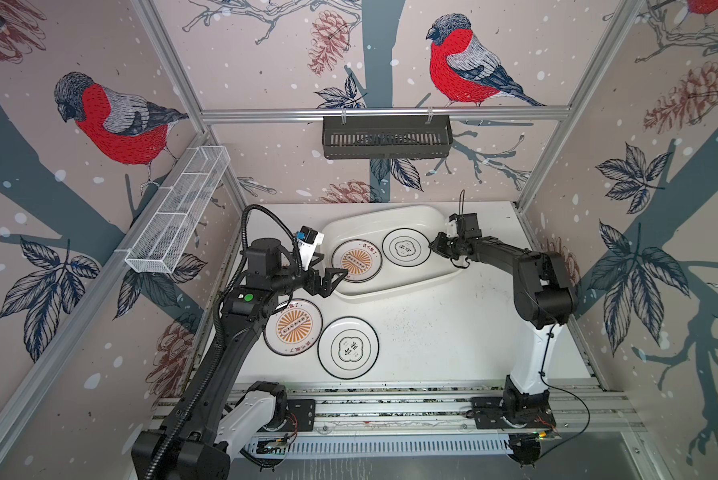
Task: Place the plates into the plastic bin on the countertop
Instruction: 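Lower the white plate into the bin beside the sunburst plates and open the right gripper, then move the right gripper back to the other white plate on the table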
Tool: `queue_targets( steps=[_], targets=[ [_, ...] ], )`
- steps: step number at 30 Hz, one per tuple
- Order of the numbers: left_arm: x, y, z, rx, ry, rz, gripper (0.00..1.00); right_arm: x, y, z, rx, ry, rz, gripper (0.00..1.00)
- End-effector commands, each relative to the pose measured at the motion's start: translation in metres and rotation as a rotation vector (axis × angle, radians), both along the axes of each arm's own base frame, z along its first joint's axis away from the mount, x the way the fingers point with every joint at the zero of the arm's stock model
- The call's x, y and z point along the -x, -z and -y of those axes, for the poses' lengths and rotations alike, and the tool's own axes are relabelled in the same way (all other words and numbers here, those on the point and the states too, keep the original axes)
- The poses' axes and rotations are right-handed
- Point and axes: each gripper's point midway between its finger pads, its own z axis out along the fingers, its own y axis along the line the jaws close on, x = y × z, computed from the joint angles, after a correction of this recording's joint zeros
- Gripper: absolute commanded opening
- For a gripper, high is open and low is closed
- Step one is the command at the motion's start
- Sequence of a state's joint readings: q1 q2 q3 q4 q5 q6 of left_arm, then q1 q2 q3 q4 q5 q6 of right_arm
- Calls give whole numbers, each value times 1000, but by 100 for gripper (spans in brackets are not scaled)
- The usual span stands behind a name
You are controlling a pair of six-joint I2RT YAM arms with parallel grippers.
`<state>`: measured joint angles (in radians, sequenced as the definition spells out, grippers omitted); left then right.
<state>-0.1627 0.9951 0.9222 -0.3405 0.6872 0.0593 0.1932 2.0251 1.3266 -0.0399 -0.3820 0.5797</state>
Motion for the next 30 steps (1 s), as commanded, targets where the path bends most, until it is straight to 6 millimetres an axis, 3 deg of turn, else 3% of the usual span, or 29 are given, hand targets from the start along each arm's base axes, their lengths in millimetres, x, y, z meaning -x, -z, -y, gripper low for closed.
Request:
queue_targets(
  steps=[1, 7, 13, 16, 19, 26, 30],
  targets=[
    [-2, -10, 2, 13, 12, 41, 98, -3, -7, 4, 6, 27, 9, 18],
    [-2, -10, 0, 3, 3, 53, 98, -4, -46, -3, -18, 17, 74, 20],
    [-4, -11, -1, 0, -7, 58, 98, 19, -117, -14, -66, -11, 229, 22],
    [-4, -12, -1, 3, -9, 57, 98, 51, -148, -21, -74, -56, 320, 27],
    [-5, -10, -1, 2, -11, 54, 98, 93, -161, -30, -122, -131, 369, 30],
    [-9, -3, -6, -21, -33, 42, 98, 208, -147, -51, -228, -309, 388, 37],
    [-12, 0, -11, -20, -48, 38, 98, 259, -132, -62, -257, -376, 371, 42]
  ],
)
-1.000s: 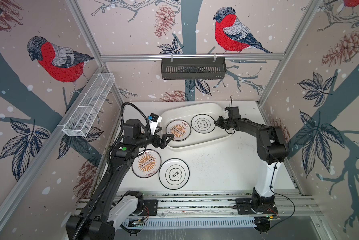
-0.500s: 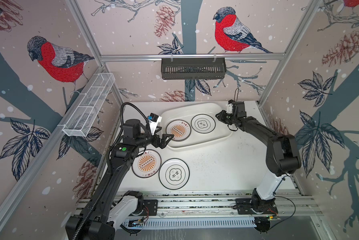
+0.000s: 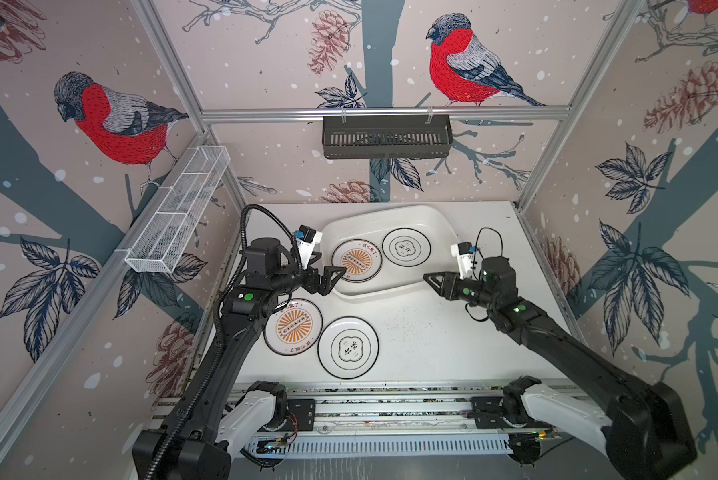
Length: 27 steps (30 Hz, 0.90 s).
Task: Place the plates into the plastic bin on the countertop
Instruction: 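Move the right gripper back to the other white plate on the table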
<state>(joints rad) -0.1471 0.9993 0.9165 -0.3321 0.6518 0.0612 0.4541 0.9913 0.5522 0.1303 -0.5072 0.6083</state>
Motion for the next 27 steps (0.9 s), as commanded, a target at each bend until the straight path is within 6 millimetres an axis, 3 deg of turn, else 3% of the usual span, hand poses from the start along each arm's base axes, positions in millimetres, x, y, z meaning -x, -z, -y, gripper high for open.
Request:
queue_targets(
  steps=[1, 9, 18, 27],
  targets=[
    [-5, -5, -4, -3, -7, 37, 98, 27, 2, -6, -21, -44, -6, 42],
    [-6, -8, -13, 2, -30, 40, 98, 83, 46, -20, -63, -107, -94, 45],
    [-6, -9, -14, 8, -31, 36, 98, 105, 78, -40, -86, -136, -168, 45],
    [-6, -9, -13, 14, -25, 35, 98, 116, 94, -65, -72, -187, -222, 45]
  ],
)
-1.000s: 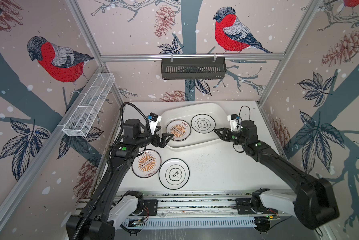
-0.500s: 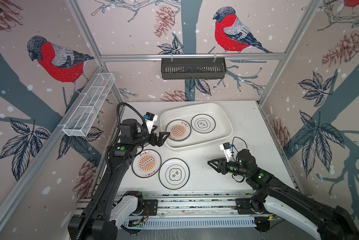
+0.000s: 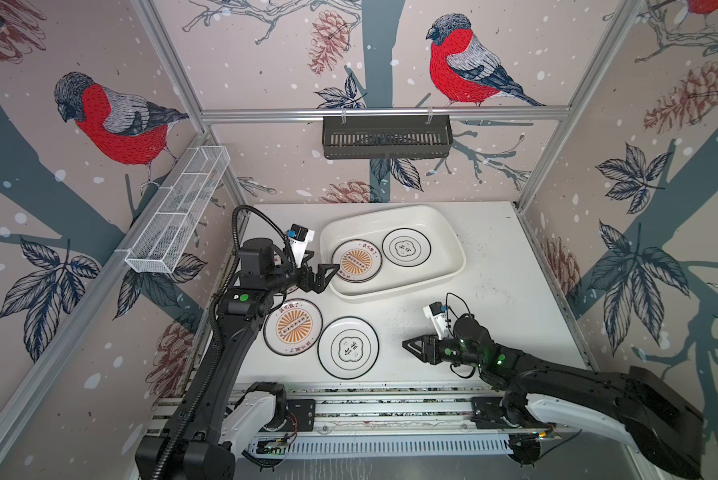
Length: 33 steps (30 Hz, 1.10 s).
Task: Place the plates into the plastic bin on the countertop
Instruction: 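Move the right gripper back to the other white plate on the table, then close the right gripper on the second white plate's edge and tilt it up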
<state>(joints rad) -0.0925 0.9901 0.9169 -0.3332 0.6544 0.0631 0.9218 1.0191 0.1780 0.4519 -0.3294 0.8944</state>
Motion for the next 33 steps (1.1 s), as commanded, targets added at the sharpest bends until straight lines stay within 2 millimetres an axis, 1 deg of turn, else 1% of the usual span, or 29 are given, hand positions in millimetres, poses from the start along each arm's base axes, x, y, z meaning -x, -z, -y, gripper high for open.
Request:
queue_targets(
  steps=[1, 4, 7, 9, 17, 22, 24, 28, 33],
  targets=[
    [0, -7, 4, 14, 29, 26, 98, -7, -14, -14, -65, 18, 20, 45],
    [1, -9, 6, 20, 41, 29, 98, -6, -8, -22, -64, 14, 6, 45],
    [1, -8, 6, 23, 47, 25, 98, -3, -4, -34, -64, -9, -12, 44],
    [1, -8, 6, 23, 47, 25, 98, -1, 8, -41, -31, -22, -35, 43],
    [1, -7, 6, 24, 45, 23, 98, -3, 22, -55, -42, -3, -83, 42],
    [1, -9, 7, 27, 46, 28, 98, -2, 30, -70, -29, -33, -107, 40],
    [2, -9, 7, 29, 48, 29, 98, -2, 33, -72, -31, -28, -120, 40],
    [2, -8, 7, 30, 49, 27, 98, -6, 48, -74, 27, -9, -140, 39],
    [3, -9, 8, 35, 53, 30, 98, -10, 57, -77, 87, 3, -140, 38]
  ],
)
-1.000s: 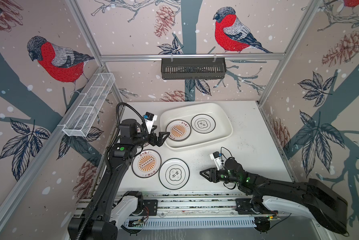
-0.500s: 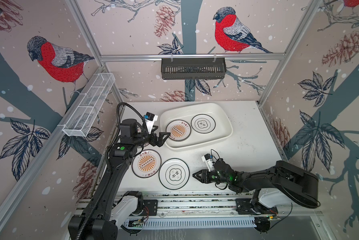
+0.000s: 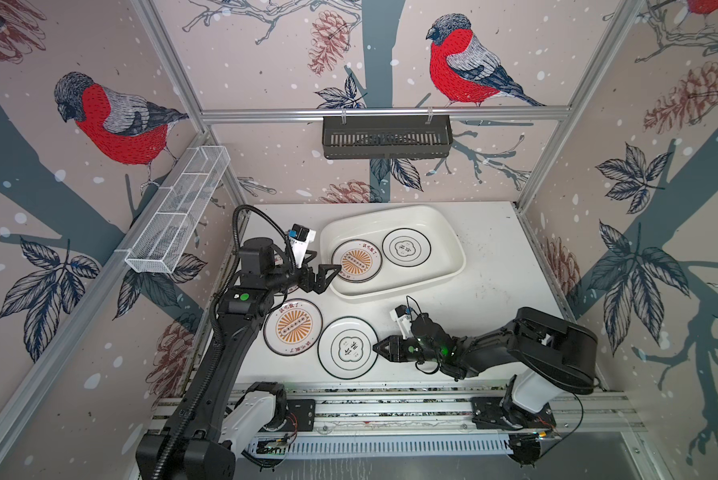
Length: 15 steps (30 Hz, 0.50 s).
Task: Place the plates into the plastic bin on the countertop
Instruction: 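Close the right gripper on the second white plate's edge and tilt it up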
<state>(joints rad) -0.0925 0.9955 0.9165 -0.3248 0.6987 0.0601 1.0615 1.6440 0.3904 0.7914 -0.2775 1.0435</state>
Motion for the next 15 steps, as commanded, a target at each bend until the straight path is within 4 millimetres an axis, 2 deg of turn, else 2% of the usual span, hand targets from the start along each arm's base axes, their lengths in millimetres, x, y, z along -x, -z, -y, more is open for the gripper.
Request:
queue_targets(
  steps=[1, 6, 15],
  targets=[
    [-1, -7, 2, 12, 14, 31, 98, -5, 10, 3, 48, 29, 5, 38],
    [0, -6, 2, 15, 15, 31, 98, -8, 21, 4, 86, 49, -17, 36],
    [1, -5, 3, 20, 19, 27, 98, -13, 28, 10, 101, 89, -37, 30]
  ],
)
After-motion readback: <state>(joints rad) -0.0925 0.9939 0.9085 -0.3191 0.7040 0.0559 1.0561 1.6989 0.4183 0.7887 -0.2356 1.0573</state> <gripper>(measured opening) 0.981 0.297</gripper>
